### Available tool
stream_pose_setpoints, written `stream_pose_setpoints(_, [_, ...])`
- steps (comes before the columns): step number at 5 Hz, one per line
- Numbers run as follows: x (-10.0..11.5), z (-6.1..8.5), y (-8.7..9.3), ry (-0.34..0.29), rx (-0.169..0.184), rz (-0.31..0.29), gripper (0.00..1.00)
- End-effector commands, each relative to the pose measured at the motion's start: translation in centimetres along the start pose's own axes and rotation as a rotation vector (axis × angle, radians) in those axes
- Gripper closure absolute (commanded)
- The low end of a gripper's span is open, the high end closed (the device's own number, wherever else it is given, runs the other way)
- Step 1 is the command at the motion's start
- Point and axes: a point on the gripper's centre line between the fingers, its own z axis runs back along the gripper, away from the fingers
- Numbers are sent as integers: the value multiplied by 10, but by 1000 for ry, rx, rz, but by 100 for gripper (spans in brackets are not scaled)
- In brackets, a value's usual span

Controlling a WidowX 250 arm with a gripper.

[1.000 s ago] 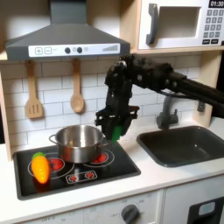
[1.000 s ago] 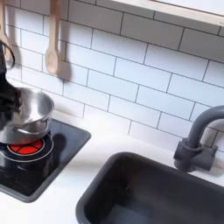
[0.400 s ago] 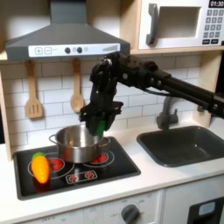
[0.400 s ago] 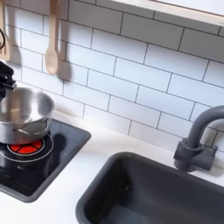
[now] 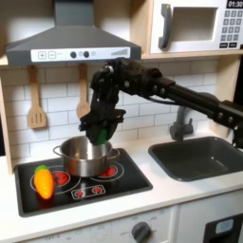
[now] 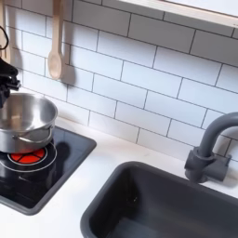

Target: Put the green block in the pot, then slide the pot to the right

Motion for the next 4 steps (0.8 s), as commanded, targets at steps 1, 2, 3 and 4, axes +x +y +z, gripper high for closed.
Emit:
stream_pose_setpoints(1, [19, -15, 0, -14, -9, 5, 100])
stream_pose_setpoints(2, [24, -22, 3, -11, -10, 8, 100])
stream_pose_setpoints(3, [28, -28, 4, -16, -15, 5, 100])
stream_pose_setpoints(4, [27, -33, 2, -5, -21, 9, 100])
